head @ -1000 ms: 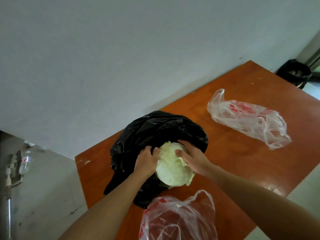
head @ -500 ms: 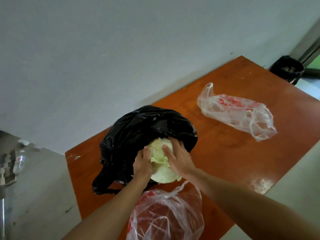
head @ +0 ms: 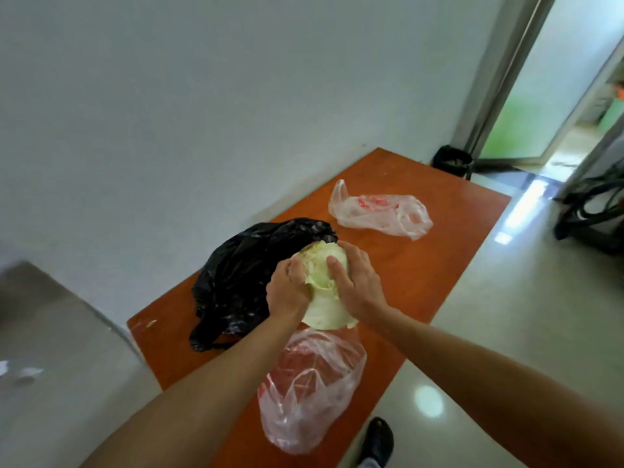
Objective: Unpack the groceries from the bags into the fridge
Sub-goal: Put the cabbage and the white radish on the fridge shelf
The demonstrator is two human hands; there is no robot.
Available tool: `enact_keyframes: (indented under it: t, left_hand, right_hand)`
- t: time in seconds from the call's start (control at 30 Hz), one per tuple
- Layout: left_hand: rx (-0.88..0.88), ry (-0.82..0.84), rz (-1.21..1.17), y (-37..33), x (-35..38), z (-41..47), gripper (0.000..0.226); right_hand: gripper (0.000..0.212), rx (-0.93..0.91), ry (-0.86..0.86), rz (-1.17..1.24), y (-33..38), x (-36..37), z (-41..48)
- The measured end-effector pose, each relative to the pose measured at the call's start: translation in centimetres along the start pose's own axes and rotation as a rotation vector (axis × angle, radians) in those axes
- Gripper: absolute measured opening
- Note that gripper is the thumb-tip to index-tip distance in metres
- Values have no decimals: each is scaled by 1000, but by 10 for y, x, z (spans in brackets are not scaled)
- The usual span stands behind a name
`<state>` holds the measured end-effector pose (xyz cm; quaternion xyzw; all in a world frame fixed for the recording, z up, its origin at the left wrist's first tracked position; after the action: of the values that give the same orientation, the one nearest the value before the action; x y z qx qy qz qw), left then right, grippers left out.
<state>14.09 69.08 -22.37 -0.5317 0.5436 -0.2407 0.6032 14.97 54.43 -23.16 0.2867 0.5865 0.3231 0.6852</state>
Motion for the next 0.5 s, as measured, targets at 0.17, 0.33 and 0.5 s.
enact_keyframes:
  t: [0.17, 0.33, 0.5]
  left_hand:
    - [161, 144, 41, -67, 56, -50, 44]
    - [310, 373, 25, -129, 153, -114, 40]
    - [330, 580, 12, -180, 285, -199, 51]
  right_hand:
    - [75, 42, -202, -33, -16, -99, -26]
    - [75, 167, -395, -41, -74, -208, -60]
    - [69, 315, -553, -76, -161, -337, -106]
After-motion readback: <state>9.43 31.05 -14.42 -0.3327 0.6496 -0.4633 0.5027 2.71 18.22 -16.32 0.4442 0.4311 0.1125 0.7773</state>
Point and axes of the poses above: each hand's wrist, its own z-axis towards the middle knuckle, its own x-axis out of the palm, y = z × x, the point moved 4 cm from there along z, towards the middle knuckle, and after that the axes turned 3 degrees about -z, right-handed, at the moved point
